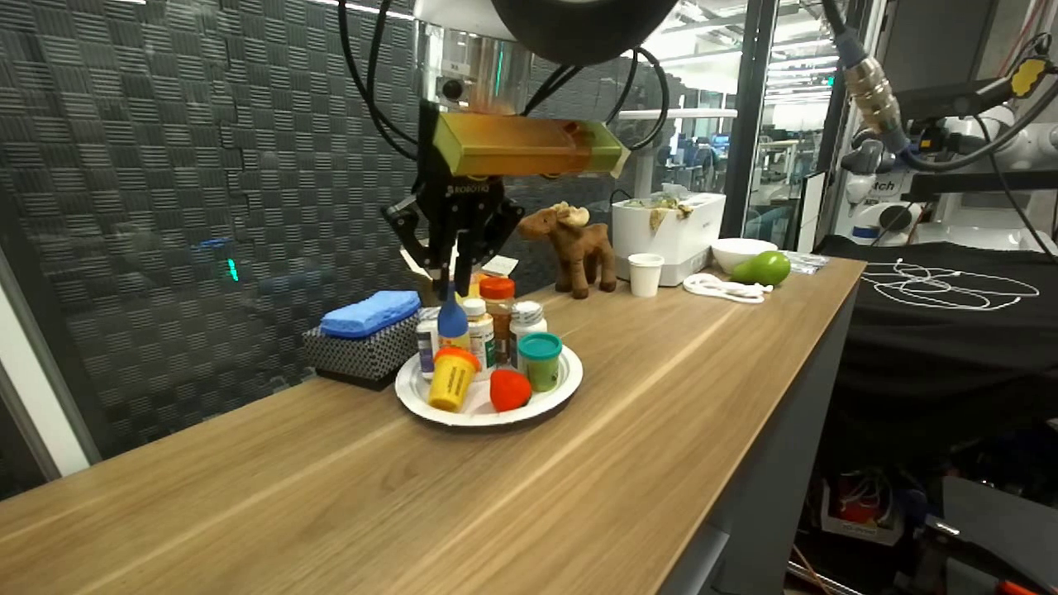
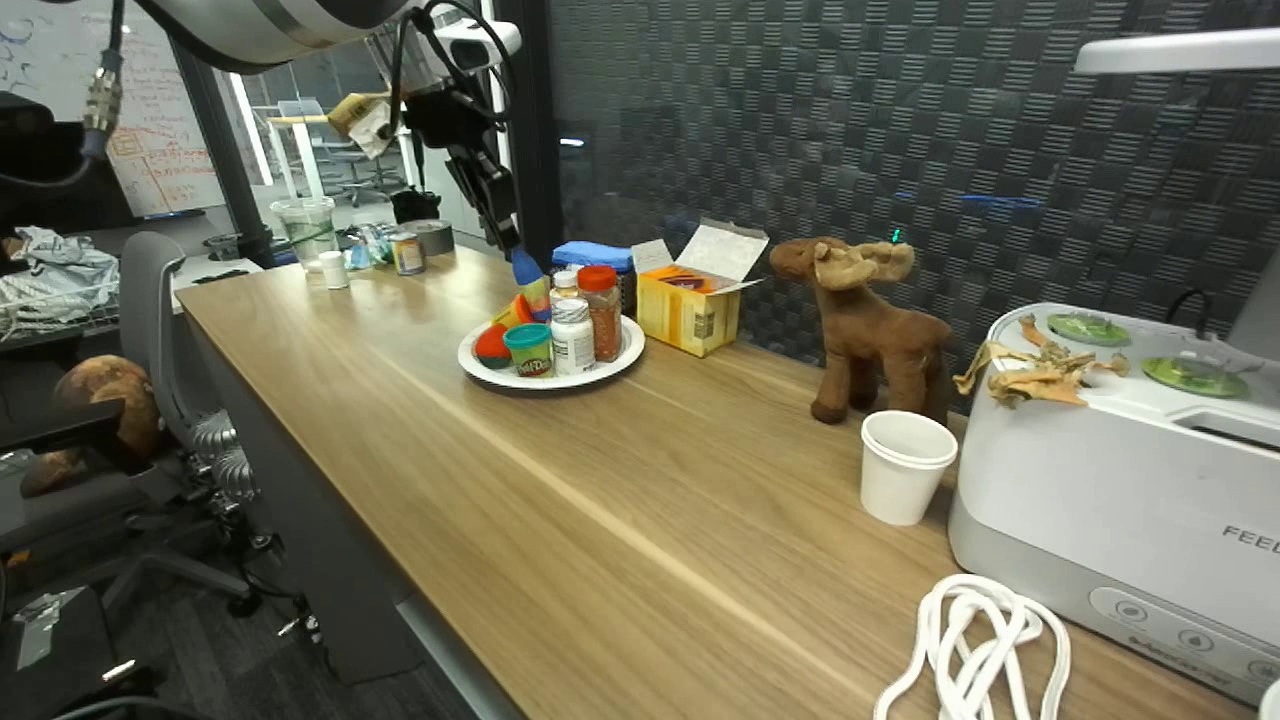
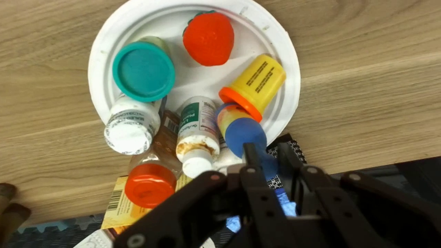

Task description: Put the containers and strawberry on the white plate

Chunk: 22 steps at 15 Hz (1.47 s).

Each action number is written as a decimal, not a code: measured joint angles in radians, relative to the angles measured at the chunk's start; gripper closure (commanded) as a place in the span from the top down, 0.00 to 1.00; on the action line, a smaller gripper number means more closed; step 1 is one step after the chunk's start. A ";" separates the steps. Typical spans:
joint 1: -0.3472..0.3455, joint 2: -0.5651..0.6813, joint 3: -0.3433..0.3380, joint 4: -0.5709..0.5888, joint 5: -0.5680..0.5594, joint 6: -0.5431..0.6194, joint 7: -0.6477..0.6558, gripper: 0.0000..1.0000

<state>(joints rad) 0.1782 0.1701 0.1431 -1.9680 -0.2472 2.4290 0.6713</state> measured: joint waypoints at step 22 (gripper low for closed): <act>0.055 -0.089 -0.023 -0.016 -0.213 -0.040 0.312 0.05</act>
<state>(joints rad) 0.2330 0.0808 0.1205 -1.9841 -0.4598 2.3892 0.9835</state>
